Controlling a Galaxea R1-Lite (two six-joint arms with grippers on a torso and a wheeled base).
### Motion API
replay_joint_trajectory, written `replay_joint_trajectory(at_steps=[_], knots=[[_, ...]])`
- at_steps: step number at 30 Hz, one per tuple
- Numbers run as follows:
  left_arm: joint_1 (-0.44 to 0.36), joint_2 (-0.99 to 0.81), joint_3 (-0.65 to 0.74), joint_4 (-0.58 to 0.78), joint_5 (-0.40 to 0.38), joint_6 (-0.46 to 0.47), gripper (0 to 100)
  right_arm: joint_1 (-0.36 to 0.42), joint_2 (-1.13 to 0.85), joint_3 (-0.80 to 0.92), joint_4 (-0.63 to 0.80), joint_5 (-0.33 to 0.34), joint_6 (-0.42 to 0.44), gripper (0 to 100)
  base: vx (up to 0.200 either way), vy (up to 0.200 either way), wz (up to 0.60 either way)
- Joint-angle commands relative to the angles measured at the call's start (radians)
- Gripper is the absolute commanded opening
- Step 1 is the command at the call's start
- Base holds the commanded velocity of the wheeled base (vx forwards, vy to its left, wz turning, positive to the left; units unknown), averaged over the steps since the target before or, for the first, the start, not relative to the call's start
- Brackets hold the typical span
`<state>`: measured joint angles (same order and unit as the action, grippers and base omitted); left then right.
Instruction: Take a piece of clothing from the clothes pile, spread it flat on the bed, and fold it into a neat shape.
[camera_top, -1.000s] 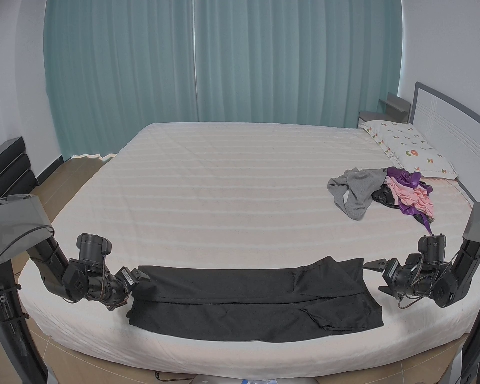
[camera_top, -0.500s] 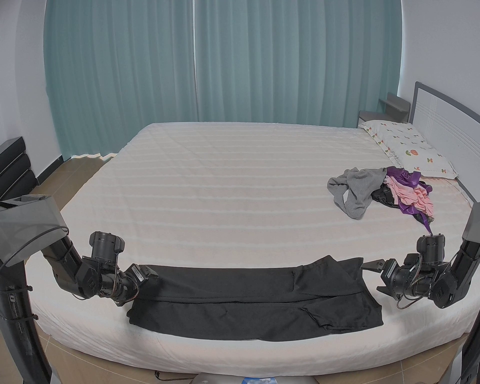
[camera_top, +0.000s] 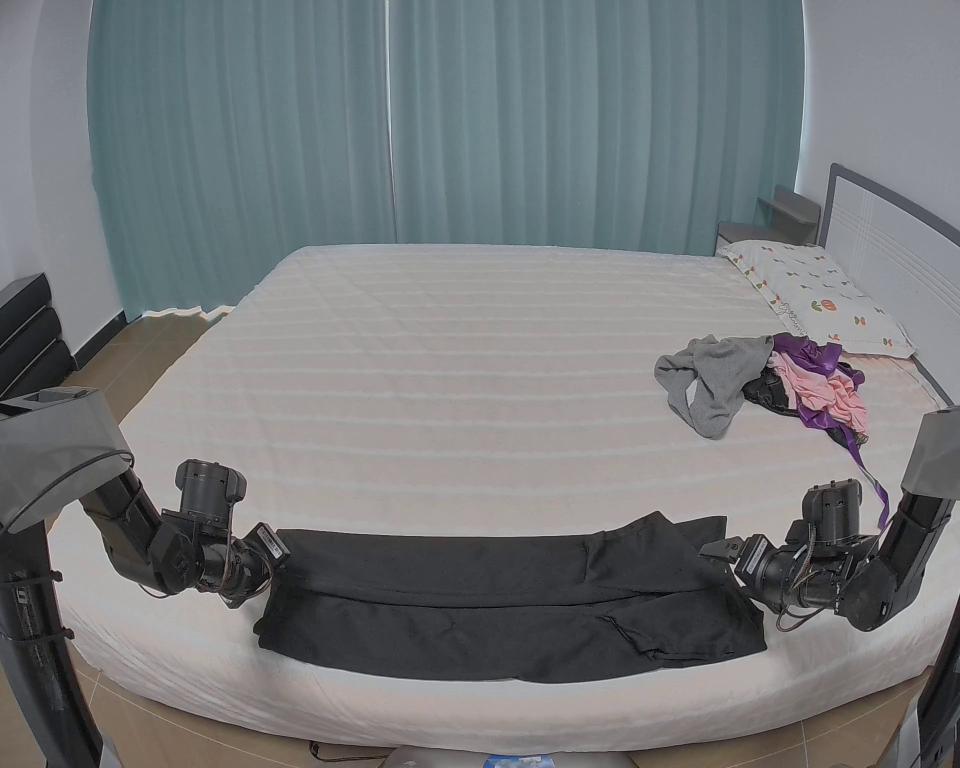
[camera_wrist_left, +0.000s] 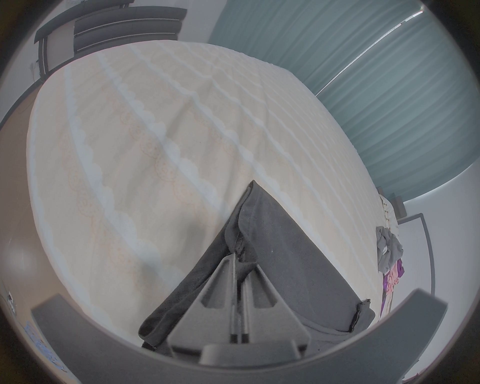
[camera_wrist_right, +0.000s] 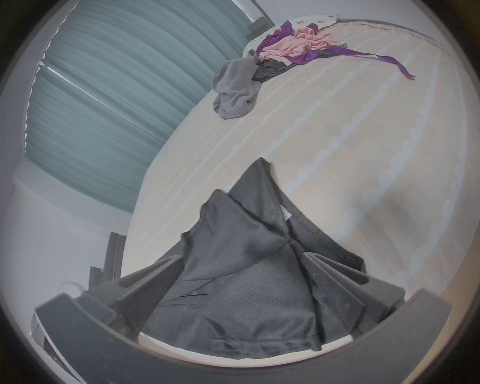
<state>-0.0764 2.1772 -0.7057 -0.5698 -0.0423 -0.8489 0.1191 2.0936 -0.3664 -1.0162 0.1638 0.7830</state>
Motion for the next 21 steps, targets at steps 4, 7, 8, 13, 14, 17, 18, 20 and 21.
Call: replay_joint_trajectory(at_steps=[4,7,8,13,14,17,18,20,21], knots=[[0.0,-0.014,-0.001,-0.021,0.012,-0.009,0,0.017,0.088,-0.028,-0.002,-0.023,-0.001,100,0.0,0.0,0.0],[0.0,-0.014,0.003,-0.042,0.012,-0.012,0,0.017,0.089,-0.043,-0.001,-0.021,-0.001,100,0.0,0.0,0.0],[0.0,-0.013,0.006,-0.048,0.012,-0.012,0,0.024,0.092,-0.052,-0.001,-0.021,-0.001,100,0.0,0.0,0.0],[-0.003,-0.014,0.008,-0.051,0.012,-0.013,0,0.031,0.112,-0.092,0.004,-0.024,-0.004,100,0.0,0.0,0.0],[-0.003,-0.014,0.008,-0.051,0.012,-0.012,0,0.031,0.117,-0.109,0.008,-0.024,-0.007,100,0.0,0.0,0.0],[-0.005,-0.013,0.008,-0.051,0.012,-0.012,0,0.03,0.129,-0.121,0.011,-0.026,-0.008,0,0.0,0.0,0.0],[-0.005,-0.013,0.008,-0.051,0.012,-0.012,0,0.03,0.131,-0.124,0.011,-0.027,-0.008,0,0.0,0.0,0.0],[-0.005,-0.014,0.008,-0.051,0.01,-0.012,0,0.03,0.137,-0.124,0.013,-0.029,-0.008,0,0.0,0.0,0.0],[-0.005,-0.014,0.006,-0.051,0.01,-0.012,0,0.03,0.137,-0.124,0.014,-0.03,-0.011,0,0.0,0.0,0.0]])
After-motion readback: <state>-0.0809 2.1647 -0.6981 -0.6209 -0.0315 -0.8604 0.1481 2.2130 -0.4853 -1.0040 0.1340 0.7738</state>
